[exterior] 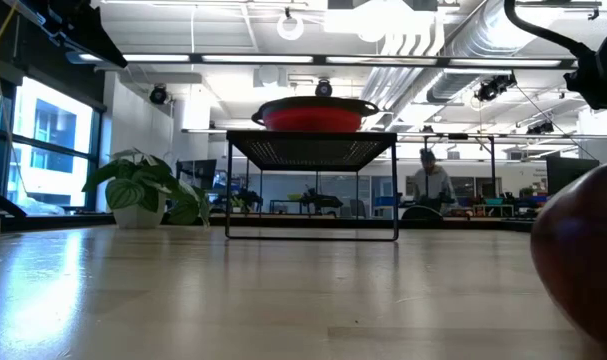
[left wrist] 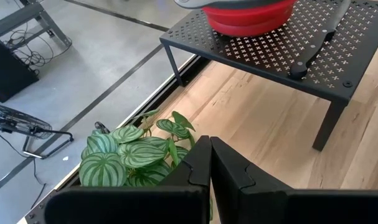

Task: Pick & Place Fruit
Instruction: Put the pear into the red strainer bowl

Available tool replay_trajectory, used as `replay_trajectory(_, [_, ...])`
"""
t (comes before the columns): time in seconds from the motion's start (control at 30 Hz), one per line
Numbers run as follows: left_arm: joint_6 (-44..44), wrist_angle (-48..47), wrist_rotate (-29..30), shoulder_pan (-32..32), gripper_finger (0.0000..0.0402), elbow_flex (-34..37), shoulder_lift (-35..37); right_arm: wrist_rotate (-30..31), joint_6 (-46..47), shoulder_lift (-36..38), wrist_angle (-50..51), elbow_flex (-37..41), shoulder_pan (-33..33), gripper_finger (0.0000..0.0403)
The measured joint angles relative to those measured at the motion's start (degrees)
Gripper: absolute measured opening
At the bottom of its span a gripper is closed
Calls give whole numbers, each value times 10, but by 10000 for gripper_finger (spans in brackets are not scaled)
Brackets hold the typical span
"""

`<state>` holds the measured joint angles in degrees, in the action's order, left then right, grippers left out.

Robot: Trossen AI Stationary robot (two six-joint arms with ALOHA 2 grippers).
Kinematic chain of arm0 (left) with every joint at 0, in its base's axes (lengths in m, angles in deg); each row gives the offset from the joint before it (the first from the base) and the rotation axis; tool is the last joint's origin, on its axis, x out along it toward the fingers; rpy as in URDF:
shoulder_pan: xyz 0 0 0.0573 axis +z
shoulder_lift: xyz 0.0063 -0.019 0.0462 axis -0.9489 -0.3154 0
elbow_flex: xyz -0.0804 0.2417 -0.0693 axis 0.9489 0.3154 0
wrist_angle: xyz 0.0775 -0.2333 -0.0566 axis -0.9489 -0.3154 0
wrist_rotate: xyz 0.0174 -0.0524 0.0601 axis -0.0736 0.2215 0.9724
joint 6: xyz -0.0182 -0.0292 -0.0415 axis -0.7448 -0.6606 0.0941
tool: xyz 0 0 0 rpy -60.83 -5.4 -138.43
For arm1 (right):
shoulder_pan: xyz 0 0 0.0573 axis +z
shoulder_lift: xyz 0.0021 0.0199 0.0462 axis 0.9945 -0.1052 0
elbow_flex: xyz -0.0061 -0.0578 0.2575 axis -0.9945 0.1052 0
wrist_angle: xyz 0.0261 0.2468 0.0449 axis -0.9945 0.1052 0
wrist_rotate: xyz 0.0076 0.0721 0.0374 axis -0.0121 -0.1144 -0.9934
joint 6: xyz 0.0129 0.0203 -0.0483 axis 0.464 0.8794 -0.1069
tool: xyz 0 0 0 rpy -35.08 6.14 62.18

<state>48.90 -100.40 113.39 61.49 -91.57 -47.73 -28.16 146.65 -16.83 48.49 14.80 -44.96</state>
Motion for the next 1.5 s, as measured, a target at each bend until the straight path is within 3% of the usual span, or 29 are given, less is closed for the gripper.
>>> replay_trajectory(0.2, [0, 0, 0, 0, 0, 0, 0, 2, 0, 0, 0, 0, 0, 135])
replay_trajectory(0.6, [0, 0, 0, 0, 0, 0, 0, 0, 0, 0, -14, 0, 0, 76])
replay_trajectory(1.5, [0, 0, 0, 0, 0, 0, 0, -10, 2, 0, -12, 0, 0, 64])
